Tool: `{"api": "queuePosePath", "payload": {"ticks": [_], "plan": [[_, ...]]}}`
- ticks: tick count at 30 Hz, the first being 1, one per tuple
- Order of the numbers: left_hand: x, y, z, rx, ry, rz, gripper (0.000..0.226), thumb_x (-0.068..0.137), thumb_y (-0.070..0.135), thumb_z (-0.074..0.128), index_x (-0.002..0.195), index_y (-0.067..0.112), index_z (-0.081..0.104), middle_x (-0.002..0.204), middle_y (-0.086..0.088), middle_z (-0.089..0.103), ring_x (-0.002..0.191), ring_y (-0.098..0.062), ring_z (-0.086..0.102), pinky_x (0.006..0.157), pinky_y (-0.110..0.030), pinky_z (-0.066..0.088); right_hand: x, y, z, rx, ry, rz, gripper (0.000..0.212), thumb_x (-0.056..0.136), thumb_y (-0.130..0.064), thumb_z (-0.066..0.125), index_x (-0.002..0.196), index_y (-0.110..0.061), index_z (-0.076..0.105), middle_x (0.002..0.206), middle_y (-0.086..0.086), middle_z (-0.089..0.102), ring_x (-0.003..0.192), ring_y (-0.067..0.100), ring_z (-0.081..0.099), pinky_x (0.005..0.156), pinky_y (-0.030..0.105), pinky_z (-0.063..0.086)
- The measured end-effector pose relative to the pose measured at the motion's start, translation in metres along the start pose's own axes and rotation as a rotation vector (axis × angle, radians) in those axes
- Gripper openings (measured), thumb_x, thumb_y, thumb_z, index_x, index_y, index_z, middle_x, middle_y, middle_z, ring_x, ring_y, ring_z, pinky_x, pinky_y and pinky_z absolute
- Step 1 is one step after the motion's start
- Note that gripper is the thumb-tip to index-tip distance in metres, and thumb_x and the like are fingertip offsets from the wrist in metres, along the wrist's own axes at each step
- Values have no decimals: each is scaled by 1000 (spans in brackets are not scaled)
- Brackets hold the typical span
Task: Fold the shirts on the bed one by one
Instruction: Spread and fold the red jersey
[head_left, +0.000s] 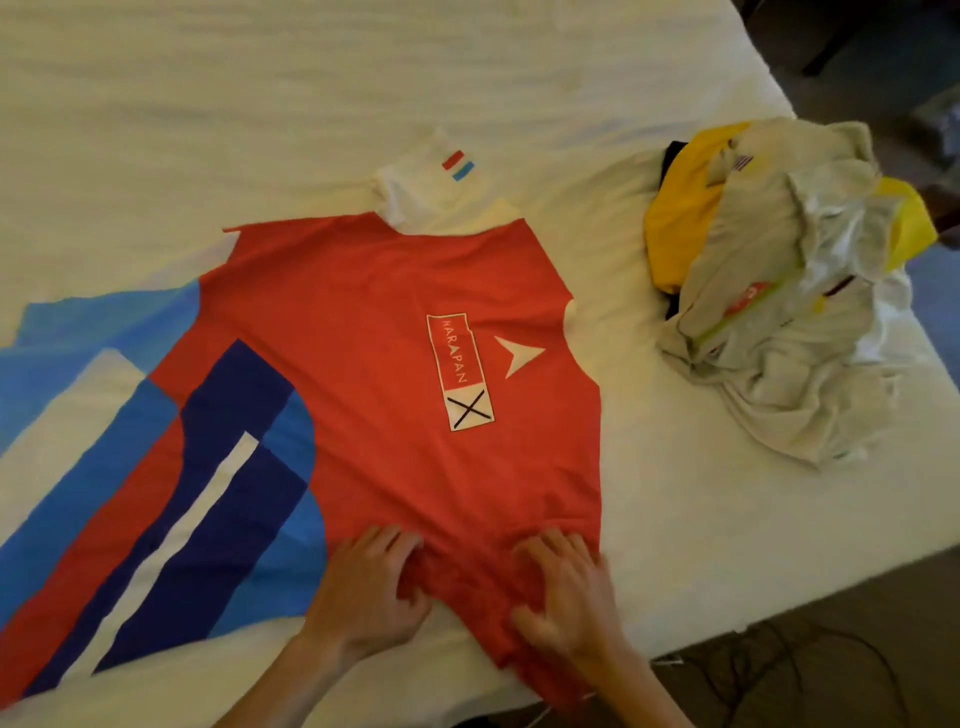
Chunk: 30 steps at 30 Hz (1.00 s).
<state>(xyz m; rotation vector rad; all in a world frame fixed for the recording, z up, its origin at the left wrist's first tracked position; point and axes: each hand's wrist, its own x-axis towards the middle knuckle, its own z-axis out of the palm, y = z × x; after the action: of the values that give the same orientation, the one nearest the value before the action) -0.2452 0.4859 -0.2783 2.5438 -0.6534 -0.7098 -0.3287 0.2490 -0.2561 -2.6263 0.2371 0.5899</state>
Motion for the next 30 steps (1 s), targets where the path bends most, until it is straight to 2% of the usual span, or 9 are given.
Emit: {"api": "queuePosePath", "payload": {"ticks": [2, 5, 8, 12, 14, 17, 24, 28, 30], "plan": [[25, 10, -2, -3, 45, 38, 32, 64, 40, 61, 93, 27, 62, 90, 11, 58, 86, -16, 56, 71, -35, 50, 36, 10, -21, 226, 179, 112, 65, 63, -56, 50, 122, -29, 59, 124, -6, 52, 110, 20, 49, 86, 41, 42], [67, 22, -1, 42, 60, 99, 31, 73, 36, 57, 98, 20, 63, 100, 1, 58, 96, -25, 56, 81, -41, 50, 101, 28, -45, 367, 387, 454, 70, 81, -47, 64, 142, -21, 41, 140, 5, 42, 125, 27, 43, 99, 49, 41], [102, 30, -1, 54, 54, 85, 31, 81, 34, 55, 107, 19, 63, 110, -1, 58, 105, -25, 53, 90, -40, 47, 149, 49, -59, 445, 306, 557, 74, 86, -46, 69, 146, -16, 38, 141, 8, 47, 126, 30, 49, 101, 44, 44], [126, 31, -11, 66, 59, 57, 32, 77, 37, 51, 103, 23, 62, 107, 2, 57, 105, -23, 54, 85, -39, 46, 162, 77, -75, 508, 392, 626, 35, 87, -15, 64, 121, -12, 60, 114, 13, 68, 106, 35, 63, 85, 35, 46], [134, 23, -18, 57, 136, 51, 30, 72, 38, 54, 96, 23, 65, 100, 2, 59, 99, -24, 57, 79, -41, 49, 163, 72, -75, 407, 420, 682, 51, 79, -18, 64, 129, -15, 50, 122, 10, 60, 112, 35, 56, 88, 42, 45], [153, 2, -35, 81, 264, 23, 29, 73, 38, 54, 93, 22, 66, 101, 2, 59, 97, -24, 58, 78, -41, 48, 191, 52, -81, 239, 459, 625, 72, 74, -34, 68, 139, -20, 39, 136, 7, 45, 123, 33, 44, 95, 51, 40], [230, -44, -85, 185, 386, -7, 43, 88, 35, 45, 122, 14, 63, 138, -11, 54, 129, -31, 51, 101, -49, 42, 340, 6, -139, 174, 436, 285, 59, 89, -38, 58, 142, -17, 41, 143, 8, 45, 131, 31, 41, 104, 51, 32], [275, -64, -102, 160, 367, -102, 52, 99, 35, 49, 148, 20, 43, 162, -7, 28, 151, -26, 21, 120, -51, 20, 431, -32, -165, 176, 284, 173, 73, 90, -42, 62, 150, -16, 29, 153, 8, 35, 139, 32, 33, 107, 52, 31], [291, -75, -103, 175, 321, -126, 60, 102, 46, 36, 158, 27, 21, 167, -1, 7, 154, -21, -1, 123, -50, 5, 467, -51, -177, 215, 251, 191, 83, 88, -48, 65, 152, -16, 23, 155, 7, 32, 141, 32, 31, 107, 52, 31]]}}
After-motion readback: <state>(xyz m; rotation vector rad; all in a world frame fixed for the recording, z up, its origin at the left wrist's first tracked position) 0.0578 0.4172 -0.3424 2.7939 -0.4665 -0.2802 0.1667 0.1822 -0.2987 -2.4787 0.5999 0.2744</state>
